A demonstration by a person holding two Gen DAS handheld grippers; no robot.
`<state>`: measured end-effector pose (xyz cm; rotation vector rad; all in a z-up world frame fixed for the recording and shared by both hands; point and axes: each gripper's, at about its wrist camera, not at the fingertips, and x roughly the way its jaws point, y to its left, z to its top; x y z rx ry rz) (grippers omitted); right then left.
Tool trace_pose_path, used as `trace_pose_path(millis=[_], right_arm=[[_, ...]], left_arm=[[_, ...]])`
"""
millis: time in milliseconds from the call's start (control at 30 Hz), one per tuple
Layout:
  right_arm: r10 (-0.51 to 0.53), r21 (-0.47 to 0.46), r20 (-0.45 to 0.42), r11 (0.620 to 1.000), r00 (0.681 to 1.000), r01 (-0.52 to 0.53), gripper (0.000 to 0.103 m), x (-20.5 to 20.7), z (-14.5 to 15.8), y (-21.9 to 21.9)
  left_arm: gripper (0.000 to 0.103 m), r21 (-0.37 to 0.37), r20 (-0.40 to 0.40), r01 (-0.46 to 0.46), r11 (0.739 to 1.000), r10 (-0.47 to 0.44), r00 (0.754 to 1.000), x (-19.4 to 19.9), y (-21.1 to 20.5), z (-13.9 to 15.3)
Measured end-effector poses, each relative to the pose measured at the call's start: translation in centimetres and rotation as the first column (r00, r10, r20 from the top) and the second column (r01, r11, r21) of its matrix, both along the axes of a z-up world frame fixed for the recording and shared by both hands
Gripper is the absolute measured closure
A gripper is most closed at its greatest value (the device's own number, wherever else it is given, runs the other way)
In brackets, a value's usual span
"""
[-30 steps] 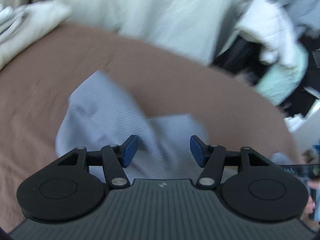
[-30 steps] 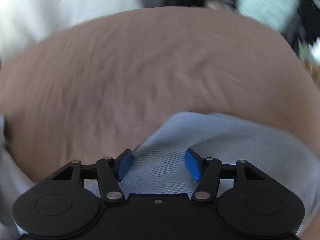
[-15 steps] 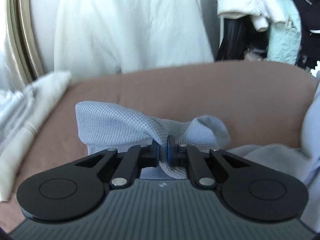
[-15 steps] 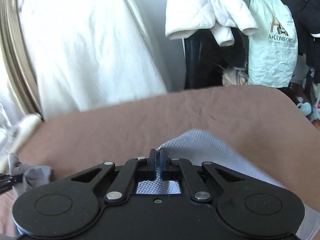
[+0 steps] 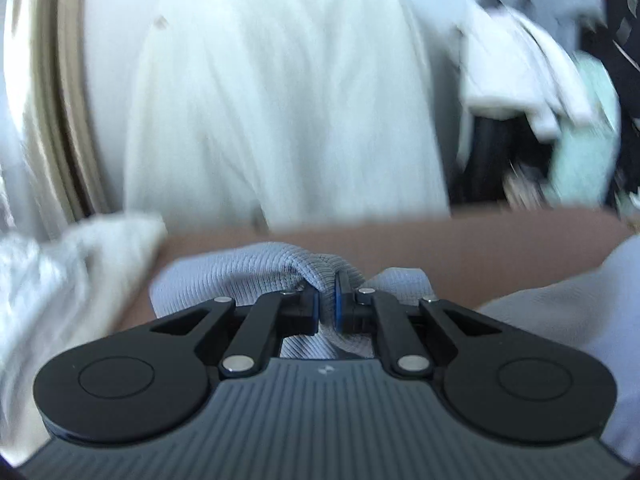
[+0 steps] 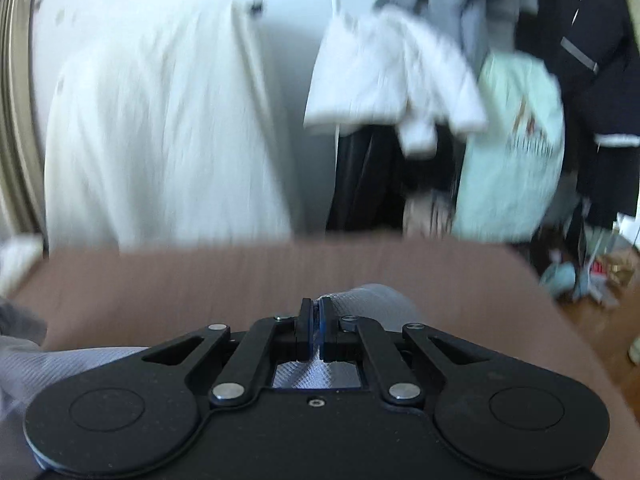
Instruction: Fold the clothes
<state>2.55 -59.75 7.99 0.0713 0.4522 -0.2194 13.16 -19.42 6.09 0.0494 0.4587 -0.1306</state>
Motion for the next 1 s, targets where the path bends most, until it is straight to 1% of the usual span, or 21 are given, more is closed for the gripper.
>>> trace_pose_path(millis=[67,100,133,167,200,233,267,300,333,367,433,500,533,567,600,667,700,767,867,933,1000], right_arm=[[-0.033,-0.081,0.092,0.996,0.995,0.041,0.101,2.5,2.7,0.1],[-0.045,-0.097,0.14,0.994,0.989,0.059,0.101,3.7,4.0,0.1],[-0.054,-0.078,0.178,0.995,0.982,0.068,0.1,5.1,4.8,-0.1],[-0.061,-0.047,0.206,0.996,0.977,0.072,0.099,6.7,5.3,-0.5],[-0.067,-0.017,0.191,0.997,0.979,0.072,0.092,8.3,5.5,-0.8],[-0.08,0.016,0.132,0.997,0.988,0.078,0.077,9.5,5.3,-0.9],[-0.107,0.062,0.095,0.993,0.99,0.101,0.066,9.8,4.6,-1.0],[-0.121,0.102,0.094,0.988,0.988,0.112,0.042,9.0,3.5,-0.9],[-0.118,0.13,0.099,0.986,0.988,0.105,0.03,8.0,2.3,-0.8],[-0.106,0.149,0.089,0.985,0.99,0.092,0.029,7.0,0.9,-0.7],[-0.073,0.154,0.021,0.986,0.997,0.069,0.029,5.3,-2.5,-0.7],[-0.083,0.16,-0.054,0.983,0.995,0.091,0.029,3.8,-6.2,-1.4],[-0.096,0.175,-0.109,0.978,0.989,0.115,0.029,3.3,-7.6,-2.0],[-0.108,0.198,-0.171,0.97,0.979,0.142,0.029,2.9,-8.8,-2.8],[-0.12,0.232,-0.203,0.958,0.972,0.167,0.029,2.4,-9.5,-3.6],[-0.147,0.318,-0.21,0.925,0.967,0.21,0.029,1.0,-9.8,-5.4],[-0.167,0.35,-0.204,0.908,0.965,0.231,0.029,0.2,-9.8,-6.2],[-0.223,0.38,-0.192,0.881,0.956,0.282,0.029,-1.4,-9.8,-7.3],[-0.268,0.42,-0.225,0.841,0.937,0.341,0.029,-2.9,-10.0,-8.8],[-0.268,0.452,-0.229,0.822,0.936,0.346,0.029,-3.2,-9.9,-9.7],[-0.276,0.462,-0.233,0.812,0.933,0.356,0.029,-4.2,-10.1,-9.6]], left_arm=[[0.096,-0.017,0.089,-0.057,0.998,0.058,0.994,4.2,-0.3,2.3],[0.093,-0.012,0.125,-0.085,0.996,0.086,0.988,6.3,-0.8,3.2],[0.081,0.012,0.122,-0.094,0.995,0.092,0.988,8.5,-1.6,3.6],[0.066,0.036,0.1,-0.097,0.995,0.093,0.991,10.7,-2.3,3.9],[0.045,0.058,-0.012,-0.08,0.995,0.081,0.997,12.9,-2.8,3.6],[0.045,0.061,-0.099,-0.096,0.994,0.102,0.99,14.0,-3.0,2.8],[0.045,0.047,-0.121,-0.088,0.995,0.093,0.988,13.5,-2.9,1.9],[0.045,0.034,-0.142,-0.077,0.996,0.082,0.987,12.8,-2.7,1.1],[0.042,0.031,-0.159,-0.051,0.998,0.055,0.986,11.3,-2.4,-0.1],[0.041,0.028,-0.176,-0.024,0.999,0.029,0.984,9.7,-2.0,-1.3],[0.041,0.022,-0.225,0.009,1.0,-0.004,0.974,6.2,-0.9,-3.9],[0.041,-0.019,-0.273,0.009,1.0,-0.014,0.962,2.6,0.9,-6.3],[0.041,-0.055,-0.299,-0.001,0.999,-0.015,0.954,0.9,2.0,-7.5],[0.041,-0.088,-0.324,-0.017,0.996,-0.013,0.946,-0.6,2.9,-8.6],[0.041,-0.119,-0.35,-0.038,0.992,-0.006,0.937,-1.9,3.7,-9.4],[0.041,-0.178,-0.391,-0.08,0.981,0.004,0.92,-4.3,5.0,-10.7],[0.041,-0.207,-0.402,-0.086,0.975,-0.004,0.916,-5.5,5.6,-11.2],[0.041,-0.26,-0.419,-0.097,0.961,-0.022,0.907,-7.8,6.8,-12.0],[0.04,-0.304,-0.432,-0.098,0.948,-0.045,0.901,-10.6,7.5,-12.8],[0.04,-0.368,-0.458,-0.09,0.925,-0.096,0.884,-11.8,8.0,-13.3],[0.039,-0.435,-0.478,-0.071,0.897,-0.163,0.863,-12.9,8.1,-13.9]])
